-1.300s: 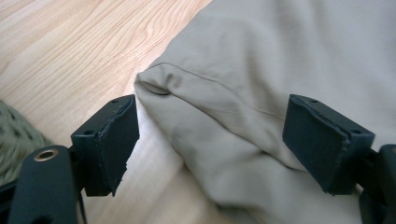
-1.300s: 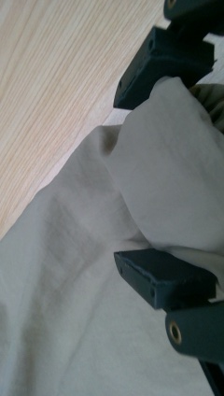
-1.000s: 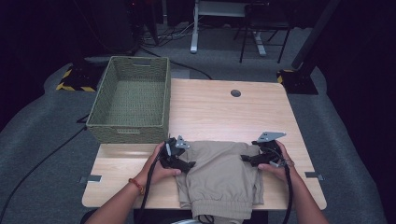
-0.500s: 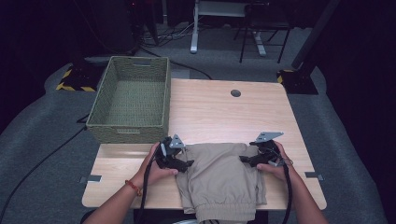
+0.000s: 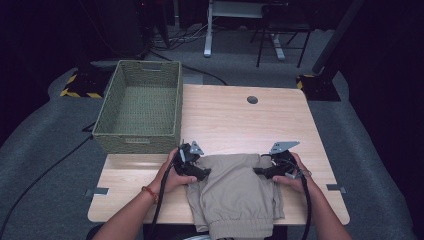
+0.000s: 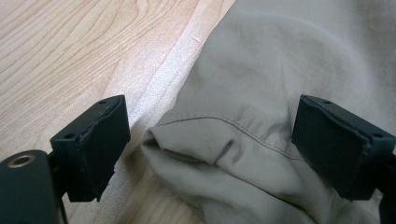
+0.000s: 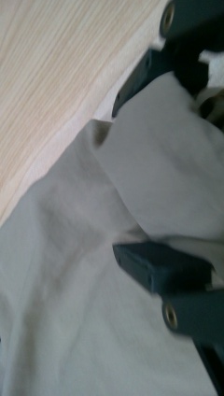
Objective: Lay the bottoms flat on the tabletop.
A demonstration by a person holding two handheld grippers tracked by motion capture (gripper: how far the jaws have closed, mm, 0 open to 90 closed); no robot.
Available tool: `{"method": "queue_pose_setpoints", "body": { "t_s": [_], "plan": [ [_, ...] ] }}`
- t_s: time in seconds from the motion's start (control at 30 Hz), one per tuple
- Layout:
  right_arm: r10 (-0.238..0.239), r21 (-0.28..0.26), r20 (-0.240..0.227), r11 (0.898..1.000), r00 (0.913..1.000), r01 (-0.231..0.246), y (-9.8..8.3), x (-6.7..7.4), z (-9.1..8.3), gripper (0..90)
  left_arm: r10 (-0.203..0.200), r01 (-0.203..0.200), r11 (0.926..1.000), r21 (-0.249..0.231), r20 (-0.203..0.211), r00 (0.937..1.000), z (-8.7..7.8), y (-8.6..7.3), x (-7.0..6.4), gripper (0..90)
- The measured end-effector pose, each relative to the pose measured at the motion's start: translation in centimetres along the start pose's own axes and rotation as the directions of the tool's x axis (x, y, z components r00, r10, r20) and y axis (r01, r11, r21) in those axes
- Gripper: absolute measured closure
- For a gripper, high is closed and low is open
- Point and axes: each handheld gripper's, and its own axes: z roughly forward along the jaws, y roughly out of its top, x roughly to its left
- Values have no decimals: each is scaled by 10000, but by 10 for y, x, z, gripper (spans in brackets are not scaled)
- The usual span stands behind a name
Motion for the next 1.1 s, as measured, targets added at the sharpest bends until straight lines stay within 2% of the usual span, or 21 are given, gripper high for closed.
{"method": "queue_pose_setpoints", "body": {
  "t_s": [0.1, 0.2, 0.23, 0.33, 0.43, 0.53, 0.63, 0.7, 0.8, 0.83, 1.07, 1.1],
  "plan": [
    [53, -5, -195, 10000, 9998, -53, 0, 4, -2, 515, -49, 49, 10000, -6, -98, 9999, -2, 0, -4, 150],
    [59, -91, -436, 9999, 9990, -63, -1, 7, -3, 635, 145, -143, 9998, -155, 91, 9999, -5, -2, -9, 289],
    [-119, -75, -392, 9999, 9992, 116, -1, 8, -3, 669, 240, -234, 9994, -242, 248, 9994, -6, -3, -11, 362],
    [-311, -92, -283, 9995, 9991, 309, 1, 10, -3, 720, 335, -333, 9994, -51, 482, 9983, -8, -1, -13, 484],
    [-222, -192, -246, 9996, 9995, 217, 3, 6, -4, 746, 393, -397, 9992, 48, 727, 9966, -8, 2, -13, 643],
    [-269, -312, -7, 9992, 9996, 268, 5, 5, -6, 758, 398, -400, 9992, 8, 917, 9950, -8, 3, -12, 727],
    [-452, -376, 218, 9982, 9987, 460, 7, 6, -7, 765, 391, -384, 9992, -85, 927, 9949, -7, 2, -11, 766],
    [-505, -413, 343, 9978, 9981, 519, 9, 6, -8, 768, 707, -701, 9975, -105, 617, 9956, -8, 4, -12, 783],
    [-519, -508, 460, 9972, 9976, 542, 12, 4, -10, 771, 812, -804, 9966, -197, 444, 9957, -9, 6, -13, 798],
    [-500, -567, 482, 9970, 9976, 527, 13, 3, -11, 771, 988, -979, 9948, -272, 304, 9946, -10, 10, -13, 799],
    [-310, -909, 784, 9951, 9964, 381, 21, -7, -18, 771, 887, -878, 9933, -755, 79, 9960, -16, 20, -8, 799],
    [-281, -988, 823, 9944, 9962, 362, 22, -8, -18, 771, 845, -846, 9925, -878, -50, 9964, -17, 23, -7, 799]
  ]
}}
